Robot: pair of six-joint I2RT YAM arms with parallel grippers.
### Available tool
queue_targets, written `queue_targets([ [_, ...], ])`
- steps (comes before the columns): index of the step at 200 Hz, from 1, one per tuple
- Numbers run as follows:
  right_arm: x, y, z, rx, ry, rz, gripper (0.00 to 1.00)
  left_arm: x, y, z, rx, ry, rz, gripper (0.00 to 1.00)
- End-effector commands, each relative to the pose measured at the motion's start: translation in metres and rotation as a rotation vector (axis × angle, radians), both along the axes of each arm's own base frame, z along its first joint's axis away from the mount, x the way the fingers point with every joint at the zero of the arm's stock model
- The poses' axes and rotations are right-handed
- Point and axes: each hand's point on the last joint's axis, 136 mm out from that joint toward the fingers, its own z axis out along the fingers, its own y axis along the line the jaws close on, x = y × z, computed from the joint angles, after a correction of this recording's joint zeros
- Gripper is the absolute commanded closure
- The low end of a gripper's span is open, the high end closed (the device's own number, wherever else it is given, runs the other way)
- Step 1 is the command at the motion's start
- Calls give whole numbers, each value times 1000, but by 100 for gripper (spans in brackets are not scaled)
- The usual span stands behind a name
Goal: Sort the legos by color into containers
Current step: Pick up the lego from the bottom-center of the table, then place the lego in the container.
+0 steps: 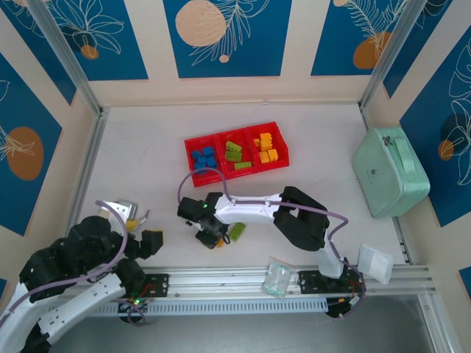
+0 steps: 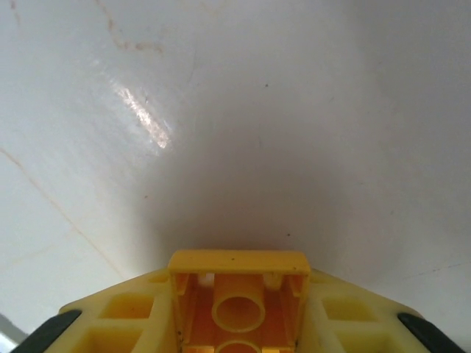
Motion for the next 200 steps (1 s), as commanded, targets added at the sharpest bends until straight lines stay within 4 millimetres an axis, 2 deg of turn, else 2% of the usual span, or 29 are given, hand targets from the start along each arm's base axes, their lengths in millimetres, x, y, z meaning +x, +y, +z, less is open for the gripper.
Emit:
queue_targets([
  [1,1,1,45,103,37,-3,75,9,-25,1,29,18,-84,1],
  [22,23,-5,80,214,25,-64,76,15,-42,-6,48,53,-129,0],
  [36,46,-12,103,293,4,-118,77,18,-49,-11,45,59,-145,0],
  [61,106,-37,140,374,-110,-220,78,22,-51,-17,51,60,-138,0],
  [84,172,-75,169,414,-259,-345,79,23,-51,-21,56,66,-135,0],
  [111,244,-120,189,438,-384,-476,79,24,-51,-25,68,76,-123,1],
  [125,273,-135,192,451,-406,-516,79,25,-50,-26,70,77,-118,1],
  [141,305,-150,184,440,-427,-548,79,25,-50,-27,72,79,-118,1],
  [162,341,-162,161,432,-393,-579,79,26,-51,-28,72,79,-118,1],
  [183,366,-171,134,399,-355,-600,79,27,-51,-32,80,88,-111,1],
  [200,376,-171,120,383,-317,-605,77,27,-52,-34,87,96,-113,1],
])
